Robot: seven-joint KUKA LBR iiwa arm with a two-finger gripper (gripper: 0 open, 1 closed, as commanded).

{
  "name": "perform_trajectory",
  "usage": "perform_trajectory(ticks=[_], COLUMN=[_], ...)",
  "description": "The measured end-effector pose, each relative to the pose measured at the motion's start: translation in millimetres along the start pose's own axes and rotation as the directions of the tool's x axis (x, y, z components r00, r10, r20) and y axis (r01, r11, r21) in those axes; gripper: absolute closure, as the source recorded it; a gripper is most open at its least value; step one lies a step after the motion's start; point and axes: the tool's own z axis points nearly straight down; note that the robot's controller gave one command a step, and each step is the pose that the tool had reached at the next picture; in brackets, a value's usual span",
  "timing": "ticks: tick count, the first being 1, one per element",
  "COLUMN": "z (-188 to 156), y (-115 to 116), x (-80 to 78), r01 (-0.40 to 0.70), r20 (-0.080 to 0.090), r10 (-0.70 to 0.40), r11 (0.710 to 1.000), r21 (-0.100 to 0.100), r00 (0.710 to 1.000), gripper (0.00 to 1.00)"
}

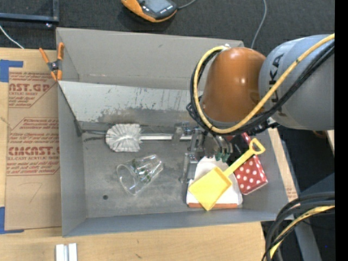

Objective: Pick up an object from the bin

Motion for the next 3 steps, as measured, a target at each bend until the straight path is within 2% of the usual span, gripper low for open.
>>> perform_trajectory(ticks=[1, 2, 3], z=[-5, 113, 84], y=[0, 51, 58], x=[-1.5, -15.6, -13.8], r01=[-0.001, 0.108, 0.142], r20=[0.008, 0.006, 0.007], r10=[0.001, -0.108, -0.142], r11=[1.0, 0.994, 0.99], r21=[0.0, 0.0, 0.001], r00=[1.0, 0.994, 0.99], gripper=[0.0, 0.0, 0.0])
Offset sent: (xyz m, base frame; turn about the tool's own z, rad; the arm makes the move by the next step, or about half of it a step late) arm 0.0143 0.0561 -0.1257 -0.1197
